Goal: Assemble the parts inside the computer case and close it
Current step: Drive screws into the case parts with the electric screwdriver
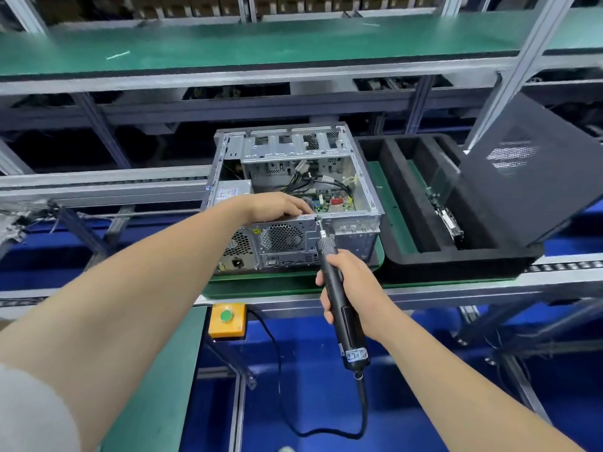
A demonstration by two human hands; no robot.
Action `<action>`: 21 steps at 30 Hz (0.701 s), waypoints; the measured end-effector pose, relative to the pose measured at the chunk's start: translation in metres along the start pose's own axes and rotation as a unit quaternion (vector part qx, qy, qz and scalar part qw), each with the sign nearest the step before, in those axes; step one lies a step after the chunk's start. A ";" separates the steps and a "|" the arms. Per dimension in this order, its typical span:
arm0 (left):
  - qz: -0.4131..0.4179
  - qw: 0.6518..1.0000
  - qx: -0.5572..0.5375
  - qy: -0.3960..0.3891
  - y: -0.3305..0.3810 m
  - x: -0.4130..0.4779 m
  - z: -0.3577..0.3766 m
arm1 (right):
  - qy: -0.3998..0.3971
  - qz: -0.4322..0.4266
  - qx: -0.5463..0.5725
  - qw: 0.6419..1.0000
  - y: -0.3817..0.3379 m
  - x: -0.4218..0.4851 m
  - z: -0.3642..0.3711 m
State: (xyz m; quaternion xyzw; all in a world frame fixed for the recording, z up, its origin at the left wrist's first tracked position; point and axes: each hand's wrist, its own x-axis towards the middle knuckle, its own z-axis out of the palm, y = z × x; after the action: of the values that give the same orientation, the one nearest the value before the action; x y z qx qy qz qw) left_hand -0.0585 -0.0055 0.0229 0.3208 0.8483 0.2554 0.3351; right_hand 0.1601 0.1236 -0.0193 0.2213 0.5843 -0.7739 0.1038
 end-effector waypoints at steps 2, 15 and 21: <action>0.001 1.000 0.000 0.000 0.001 -0.001 0.002 | 0.000 0.001 0.003 1.000 0.004 -0.002 0.005; 0.005 0.994 -0.089 0.063 -0.008 0.003 0.010 | 0.001 -0.012 0.036 0.999 0.015 -0.005 0.013; 0.024 0.990 -0.111 0.078 -0.012 0.003 0.010 | -0.019 -0.030 0.035 0.999 0.022 -0.006 0.013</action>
State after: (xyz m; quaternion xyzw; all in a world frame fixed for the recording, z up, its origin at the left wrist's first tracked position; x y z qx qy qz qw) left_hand -0.0574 -0.0091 0.0078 0.2808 0.8303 0.3804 0.2950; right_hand 0.1717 0.1042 -0.0326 0.1927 0.5614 -0.8004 0.0839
